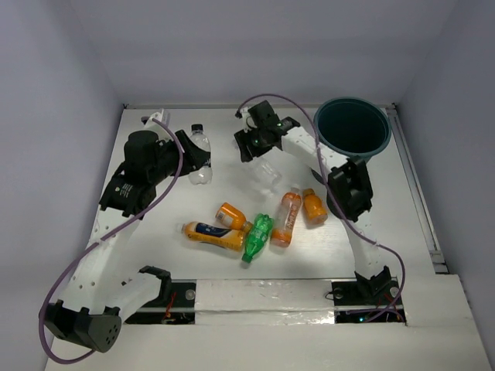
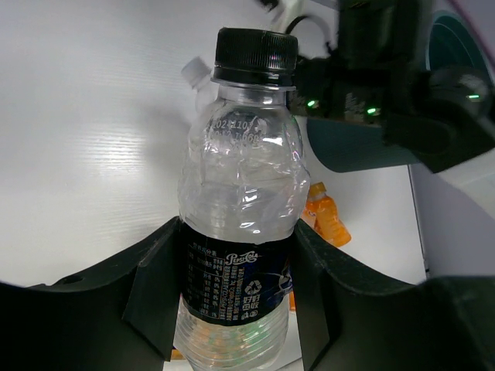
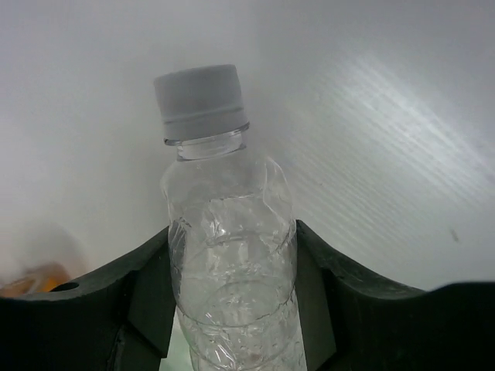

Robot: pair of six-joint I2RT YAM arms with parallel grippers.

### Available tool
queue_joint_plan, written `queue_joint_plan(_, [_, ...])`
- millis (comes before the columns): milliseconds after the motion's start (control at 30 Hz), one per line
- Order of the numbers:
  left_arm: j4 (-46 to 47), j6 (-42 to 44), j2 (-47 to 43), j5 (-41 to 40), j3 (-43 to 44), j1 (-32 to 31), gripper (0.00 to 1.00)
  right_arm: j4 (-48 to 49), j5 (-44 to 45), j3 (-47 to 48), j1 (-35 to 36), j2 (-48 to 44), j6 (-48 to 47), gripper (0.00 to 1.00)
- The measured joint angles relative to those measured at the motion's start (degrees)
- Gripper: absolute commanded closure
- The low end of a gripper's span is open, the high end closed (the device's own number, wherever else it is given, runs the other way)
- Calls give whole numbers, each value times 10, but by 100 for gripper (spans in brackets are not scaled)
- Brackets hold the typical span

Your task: Put the plastic bottles in the bin

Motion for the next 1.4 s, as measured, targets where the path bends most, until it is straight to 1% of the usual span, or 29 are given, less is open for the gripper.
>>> queue_joint_plan(100, [1,-6,0,13,0,0,83,11,14,22,0,-41,16,54])
queue_joint_plan(267, [19,-26,1,42,0,0,83,50,31,53,-10,-197,39,55])
queue_joint_plan(333, [35,-35,1,53,0,-1,83,72,37,59,-30,-269,49,55])
queue_joint_plan(400, [51,-45,1,61,0,-3,83,97,53,58,-66,-341,58,55])
queue_joint_plan(467, [66,-53,1,64,0,-8,83,124,78,43,-118,-403,69,55])
queue_joint_plan(600, [88,-65,8,62,11,-38,83,172,138,-42,-214,-489,96,54])
queue_joint_plan(667, [96,-69,22,57,30,-65,83,186,160,-86,-242,-508,110,54])
queue_joint_plan(733, [104,-70,40,50,54,-94,83,198,183,-116,-262,-508,122,53])
queue_joint_plan(833, [113,-70,70,34,91,-136,83,204,212,-158,-284,-480,133,52])
queue_joint_plan(1000, [123,-67,113,11,147,-178,83,210,241,-220,-308,-438,142,50])
queue_joint_plan(1067, [126,-65,125,2,163,-190,84,210,249,-231,-312,-427,144,46])
queue_joint_plan(1100, [128,-65,132,-2,169,-195,84,213,250,-234,-313,-423,146,42])
queue_joint_plan(1133, [129,-65,139,-7,178,-201,84,213,252,-237,-316,-420,147,28])
queue_joint_plan(1200, [133,-63,156,-15,193,-214,84,215,254,-240,-318,-420,156,12])
queue_joint_plan(1233, [134,-61,165,-17,201,-221,84,221,254,-243,-319,-422,161,2])
queue_joint_plan(1267, [137,-59,176,-20,210,-228,85,225,254,-246,-319,-424,162,0])
queue_joint_plan(1400, [145,-48,235,-28,260,-249,85,223,245,-250,-319,-442,179,0])
